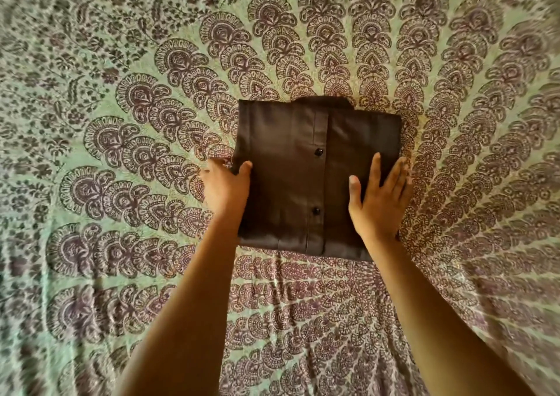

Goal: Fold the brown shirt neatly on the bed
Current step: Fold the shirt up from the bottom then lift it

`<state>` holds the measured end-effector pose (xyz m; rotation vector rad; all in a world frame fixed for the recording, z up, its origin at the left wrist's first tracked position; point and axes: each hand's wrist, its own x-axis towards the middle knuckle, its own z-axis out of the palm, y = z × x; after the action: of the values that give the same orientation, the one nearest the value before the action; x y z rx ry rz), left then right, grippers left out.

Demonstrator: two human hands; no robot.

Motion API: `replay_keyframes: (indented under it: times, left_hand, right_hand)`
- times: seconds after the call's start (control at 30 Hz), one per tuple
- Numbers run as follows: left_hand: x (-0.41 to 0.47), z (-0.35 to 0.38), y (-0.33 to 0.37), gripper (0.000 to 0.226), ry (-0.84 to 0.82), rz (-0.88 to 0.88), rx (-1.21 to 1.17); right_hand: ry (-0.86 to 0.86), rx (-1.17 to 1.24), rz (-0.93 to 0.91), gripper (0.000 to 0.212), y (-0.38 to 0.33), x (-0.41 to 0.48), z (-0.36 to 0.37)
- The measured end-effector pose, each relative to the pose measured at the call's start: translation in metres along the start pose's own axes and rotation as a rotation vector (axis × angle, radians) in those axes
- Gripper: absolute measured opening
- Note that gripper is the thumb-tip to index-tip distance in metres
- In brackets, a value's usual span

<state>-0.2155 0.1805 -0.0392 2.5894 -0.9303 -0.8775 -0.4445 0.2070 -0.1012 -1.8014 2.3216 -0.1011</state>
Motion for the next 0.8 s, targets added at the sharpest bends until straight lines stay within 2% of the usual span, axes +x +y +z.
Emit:
replay_keyframes:
  times: [0.1, 0.2, 0.27, 0.37, 0.5, 0.63, 0.73, 0.8]
  left_hand:
    - [0.018, -0.004, 0.001, 0.025, -0.178, -0.031, -0.236]
    - [0.023, -0.009, -0.002, 0.012, -0.393, -0.11, -0.498]
    - [0.021, -0.014, -0.002, 0.014, -0.541, -0.131, -0.645]
    - [0.022, -0.014, -0.006, 0.035, -0.701, -0.185, -0.661]
    - [0.019, -0.016, 0.002, 0.038, -0.664, -0.195, -0.617]
    - [-0.008, -0.043, 0.034, 0.032, -0.569, 0.021, -0.608]
    - [-0.045, -0.079, 0.072, 0.023, -0.383, 0.324, -0.447]
    - [-0.076, -0.11, 0.095, 0.027, -0.214, 0.604, -0.146]
  right_hand:
    - [0.019, 0.004, 0.005, 0.068, 0.0, 0.001, 0.001]
    - [0.018, 0.01, 0.0, 0.068, 0.0, -0.001, 0.001]
    - [0.019, 0.013, -0.004, 0.068, 0.001, 0.0, 0.001]
    - [0.017, 0.025, -0.007, 0.067, 0.0, 0.0, 0.001]
    - [-0.088, 0.015, 0.01, 0.072, -0.001, 0.001, -0.004]
    - [-0.336, 0.182, 0.075, 0.067, -0.008, 0.008, -0.044]
    - [-0.306, 0.668, 0.104, 0.059, -0.034, -0.01, -0.112]
    - [-0.307, 1.05, 0.138, 0.052, -0.061, -0.031, -0.166]
